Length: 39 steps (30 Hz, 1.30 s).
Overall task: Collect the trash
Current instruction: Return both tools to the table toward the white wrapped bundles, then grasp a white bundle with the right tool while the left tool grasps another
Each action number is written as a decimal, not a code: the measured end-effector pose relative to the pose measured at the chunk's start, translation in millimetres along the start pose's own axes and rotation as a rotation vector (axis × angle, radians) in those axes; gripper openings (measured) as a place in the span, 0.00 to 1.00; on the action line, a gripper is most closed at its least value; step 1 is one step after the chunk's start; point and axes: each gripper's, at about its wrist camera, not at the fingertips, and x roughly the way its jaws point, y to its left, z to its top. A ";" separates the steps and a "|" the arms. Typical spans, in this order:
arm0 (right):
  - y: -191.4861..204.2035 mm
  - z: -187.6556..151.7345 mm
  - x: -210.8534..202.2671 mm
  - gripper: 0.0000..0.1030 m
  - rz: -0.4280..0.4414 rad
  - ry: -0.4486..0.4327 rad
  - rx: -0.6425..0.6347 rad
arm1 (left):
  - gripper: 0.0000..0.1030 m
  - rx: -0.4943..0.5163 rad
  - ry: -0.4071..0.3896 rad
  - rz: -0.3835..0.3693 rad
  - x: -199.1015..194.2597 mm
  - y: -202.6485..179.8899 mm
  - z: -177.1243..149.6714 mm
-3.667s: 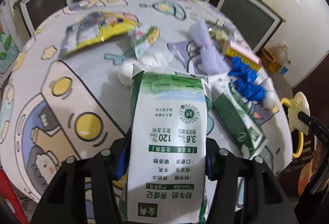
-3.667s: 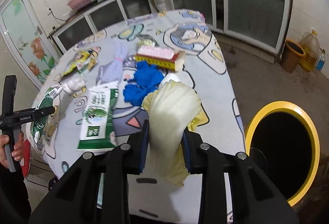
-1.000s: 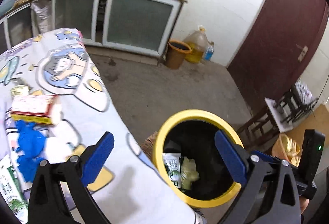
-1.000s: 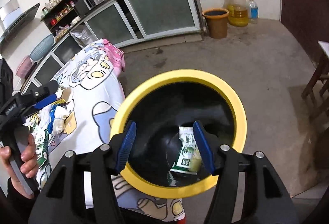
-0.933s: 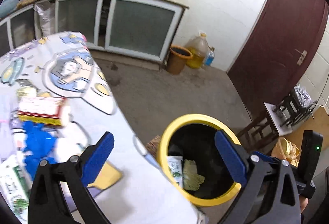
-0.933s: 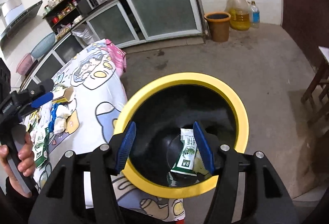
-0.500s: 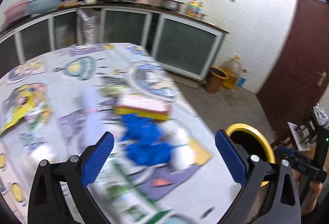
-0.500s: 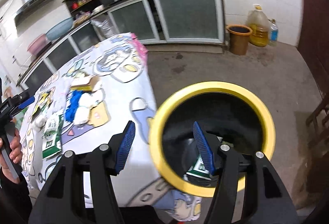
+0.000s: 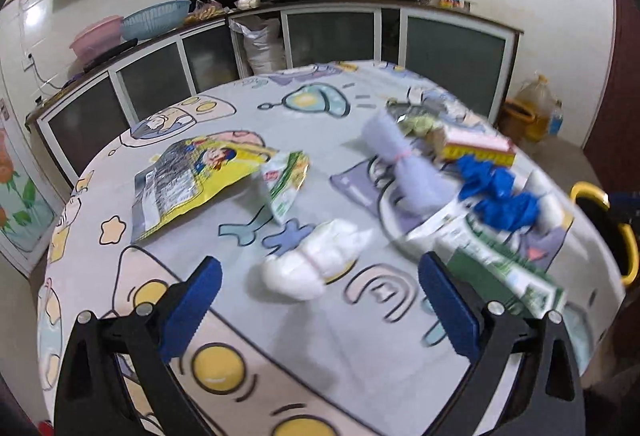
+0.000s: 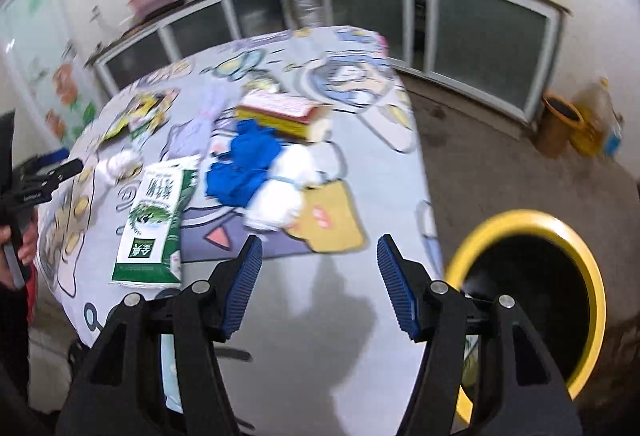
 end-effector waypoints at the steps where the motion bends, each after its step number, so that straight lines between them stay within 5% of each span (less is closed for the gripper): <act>1: 6.0 3.2 5.4 0.56 0.000 0.006 -0.022 | 0.92 0.006 0.011 -0.002 3.9 1.8 -1.0; 12: 13.9 26.0 54.1 0.55 0.072 0.090 0.079 | 0.92 0.006 0.070 -0.007 41.8 -1.1 -1.9; 29: 14.7 30.0 97.5 0.49 0.070 0.180 0.053 | 0.92 0.000 0.197 -0.049 107.7 9.7 2.6; 33: 15.0 28.5 104.7 0.39 0.071 0.190 0.048 | 0.78 0.007 0.201 -0.052 117.3 5.1 0.1; 37: 17.1 28.7 102.4 0.28 0.055 0.171 0.025 | 0.50 0.018 0.178 -0.046 114.0 0.9 3.6; 39: 18.3 28.7 97.7 0.27 0.060 0.159 0.022 | 0.48 0.010 0.161 -0.049 108.8 1.2 5.6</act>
